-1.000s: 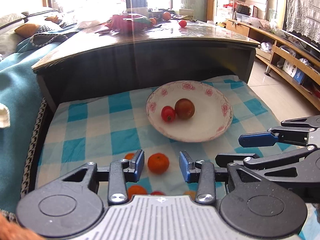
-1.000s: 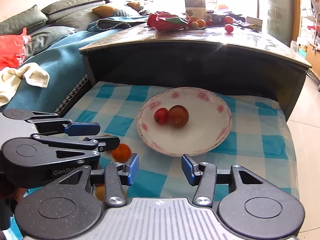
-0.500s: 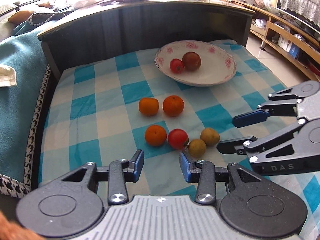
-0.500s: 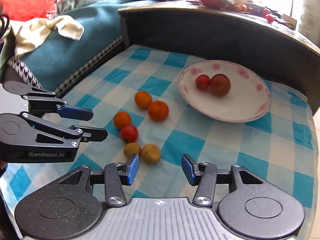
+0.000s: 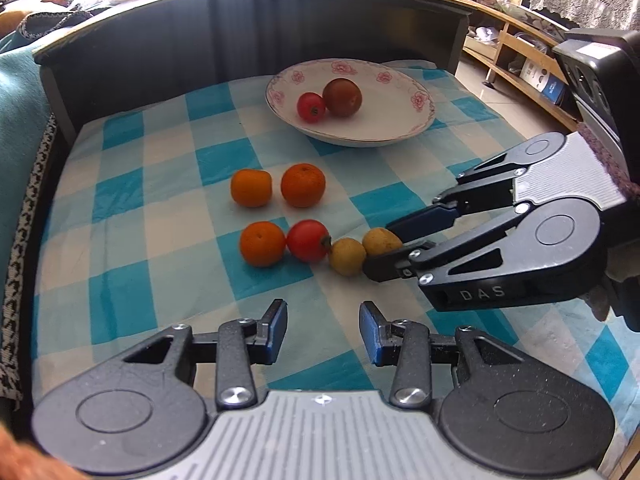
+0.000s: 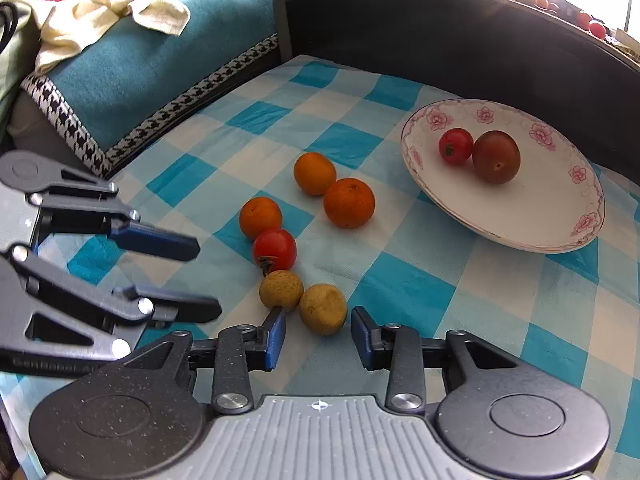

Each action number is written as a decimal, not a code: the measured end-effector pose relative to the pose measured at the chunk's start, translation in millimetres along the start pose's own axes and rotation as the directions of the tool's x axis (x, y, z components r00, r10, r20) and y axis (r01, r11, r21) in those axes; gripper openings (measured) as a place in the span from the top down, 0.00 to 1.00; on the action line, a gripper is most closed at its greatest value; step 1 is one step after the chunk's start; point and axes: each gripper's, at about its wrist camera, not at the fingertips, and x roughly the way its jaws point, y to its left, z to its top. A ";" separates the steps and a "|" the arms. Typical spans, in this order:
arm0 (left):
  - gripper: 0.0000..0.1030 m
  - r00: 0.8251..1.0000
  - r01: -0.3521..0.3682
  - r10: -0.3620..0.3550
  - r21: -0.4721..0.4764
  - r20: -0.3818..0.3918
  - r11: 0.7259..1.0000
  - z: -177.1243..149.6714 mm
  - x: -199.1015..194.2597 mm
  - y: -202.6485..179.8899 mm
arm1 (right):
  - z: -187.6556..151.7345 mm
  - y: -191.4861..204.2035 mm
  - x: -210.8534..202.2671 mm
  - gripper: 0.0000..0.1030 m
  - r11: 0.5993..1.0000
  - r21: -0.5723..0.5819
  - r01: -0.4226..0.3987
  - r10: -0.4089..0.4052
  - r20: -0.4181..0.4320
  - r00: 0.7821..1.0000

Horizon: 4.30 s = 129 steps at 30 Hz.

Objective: Organize fruits
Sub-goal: 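Grasp a small brown fruit with each gripper, then carry both brown fruits over the white flowered bowl, then open both grippers to drop the brown fruits into the bowl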

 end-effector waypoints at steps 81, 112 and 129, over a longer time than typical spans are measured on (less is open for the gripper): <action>0.68 0.998 -0.016 0.011 0.078 0.067 0.997 22.7 22.6 -40.9 | -29.6 -28.7 -38.6 0.80 0.992 0.104 0.078 -0.080 0.014 0.997; 0.68 0.981 -0.081 0.084 -0.021 0.178 0.996 108.7 66.5 -12.4 | 38.8 -91.0 -22.9 0.80 0.962 0.241 0.132 -0.177 0.173 0.969; 0.67 0.975 -0.084 0.086 -0.019 0.205 0.996 110.5 66.1 -12.8 | 38.0 -99.0 -16.9 0.76 0.958 0.245 0.148 -0.192 0.168 0.967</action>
